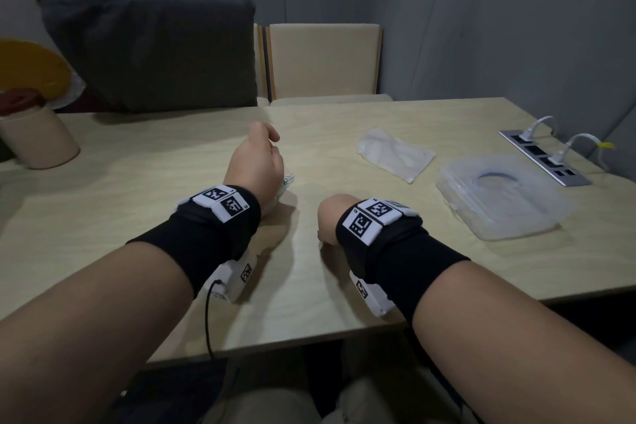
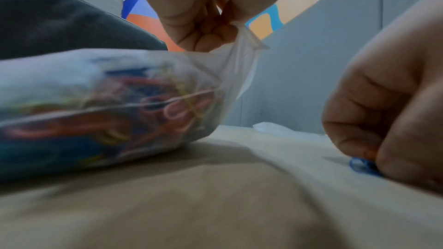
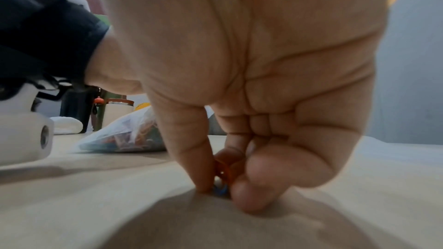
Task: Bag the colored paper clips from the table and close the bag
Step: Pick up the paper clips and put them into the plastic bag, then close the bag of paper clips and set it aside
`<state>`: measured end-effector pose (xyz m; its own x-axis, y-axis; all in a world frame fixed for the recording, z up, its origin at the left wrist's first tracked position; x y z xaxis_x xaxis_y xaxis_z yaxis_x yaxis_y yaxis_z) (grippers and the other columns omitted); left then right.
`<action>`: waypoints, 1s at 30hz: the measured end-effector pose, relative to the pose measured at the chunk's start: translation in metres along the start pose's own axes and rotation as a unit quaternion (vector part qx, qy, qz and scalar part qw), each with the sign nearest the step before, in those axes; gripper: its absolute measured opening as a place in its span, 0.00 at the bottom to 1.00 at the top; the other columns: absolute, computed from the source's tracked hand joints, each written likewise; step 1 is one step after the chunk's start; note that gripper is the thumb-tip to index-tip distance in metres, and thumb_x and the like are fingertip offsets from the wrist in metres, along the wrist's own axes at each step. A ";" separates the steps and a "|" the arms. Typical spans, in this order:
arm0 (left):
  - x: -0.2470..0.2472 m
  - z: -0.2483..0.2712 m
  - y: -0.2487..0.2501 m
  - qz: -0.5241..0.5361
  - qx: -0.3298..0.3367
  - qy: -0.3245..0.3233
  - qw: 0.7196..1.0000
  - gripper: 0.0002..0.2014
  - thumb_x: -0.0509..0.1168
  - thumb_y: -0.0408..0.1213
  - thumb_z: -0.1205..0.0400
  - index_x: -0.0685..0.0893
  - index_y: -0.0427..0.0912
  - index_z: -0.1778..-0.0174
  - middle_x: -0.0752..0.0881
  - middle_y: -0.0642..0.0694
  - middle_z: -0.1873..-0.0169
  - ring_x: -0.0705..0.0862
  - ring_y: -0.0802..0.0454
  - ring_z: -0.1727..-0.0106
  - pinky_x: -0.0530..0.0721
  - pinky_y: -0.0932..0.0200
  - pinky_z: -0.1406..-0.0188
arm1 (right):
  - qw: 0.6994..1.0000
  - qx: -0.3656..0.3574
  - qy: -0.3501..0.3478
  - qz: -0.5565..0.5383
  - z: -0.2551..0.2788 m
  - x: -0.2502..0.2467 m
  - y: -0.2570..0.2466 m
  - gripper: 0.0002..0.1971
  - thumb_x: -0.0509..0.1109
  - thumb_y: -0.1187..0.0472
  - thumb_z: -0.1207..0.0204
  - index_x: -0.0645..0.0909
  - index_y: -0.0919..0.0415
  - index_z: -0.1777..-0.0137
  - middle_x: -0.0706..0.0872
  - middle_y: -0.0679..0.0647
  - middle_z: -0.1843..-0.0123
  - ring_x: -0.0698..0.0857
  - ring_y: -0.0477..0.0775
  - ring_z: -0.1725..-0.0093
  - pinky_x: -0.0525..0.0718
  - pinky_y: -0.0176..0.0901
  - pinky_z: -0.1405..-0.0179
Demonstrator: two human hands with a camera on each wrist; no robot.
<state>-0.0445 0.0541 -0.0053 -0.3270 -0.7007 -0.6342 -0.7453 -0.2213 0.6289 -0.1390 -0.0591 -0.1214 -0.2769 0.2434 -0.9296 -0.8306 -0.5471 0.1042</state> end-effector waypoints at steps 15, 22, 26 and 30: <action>0.049 -0.006 0.076 0.133 0.033 -0.060 0.989 0.06 0.57 0.31 0.17 0.71 0.46 0.49 0.76 0.52 0.71 0.75 0.59 0.69 0.68 0.67 0.73 | 0.900 -0.025 0.152 -0.409 0.111 -0.101 0.121 0.11 0.67 0.59 0.22 0.80 0.61 0.64 0.91 0.57 0.59 0.80 0.55 0.64 0.85 0.50 0.48; 0.071 -0.006 0.106 0.272 0.047 -0.107 0.955 0.11 0.61 0.27 0.19 0.71 0.51 0.55 0.75 0.51 0.71 0.75 0.52 0.68 0.76 0.55 0.61 | 0.860 -0.075 0.207 -0.461 0.117 -0.119 0.137 0.07 0.76 0.54 0.28 0.88 0.57 0.58 0.87 0.47 0.67 0.84 0.48 0.65 0.85 0.47 0.57; 0.076 -0.005 0.111 0.335 0.046 -0.140 0.931 0.13 0.61 0.25 0.18 0.71 0.50 0.58 0.77 0.48 0.69 0.80 0.52 0.66 0.77 0.59 0.63 | 0.842 -0.081 0.272 -0.459 0.120 -0.122 0.158 0.07 0.71 0.56 0.23 0.88 0.58 0.54 0.84 0.43 0.65 0.82 0.46 0.62 0.78 0.39 0.61; 0.080 0.000 0.114 0.388 0.037 -0.183 0.902 0.12 0.60 0.22 0.17 0.71 0.45 0.56 0.80 0.51 0.72 0.80 0.56 0.69 0.75 0.69 0.71 | 0.871 -0.093 0.188 -0.445 0.113 -0.100 0.175 0.23 0.61 0.71 0.22 0.79 0.49 0.31 0.83 0.46 0.36 0.82 0.50 0.39 0.82 0.48 0.36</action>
<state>-0.1553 -0.0274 0.0158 -0.9273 -0.3509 -0.1302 -0.2413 0.2946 0.9246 -0.3109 -0.0884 0.0299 0.6428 0.3770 -0.6668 -0.5337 -0.4041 -0.7429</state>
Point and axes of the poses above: each hand's wrist, its own z-axis away from the middle knuckle, its own x-axis out of the palm, y = z × x, the point moved 3 cm from there along -z, towards the middle knuckle
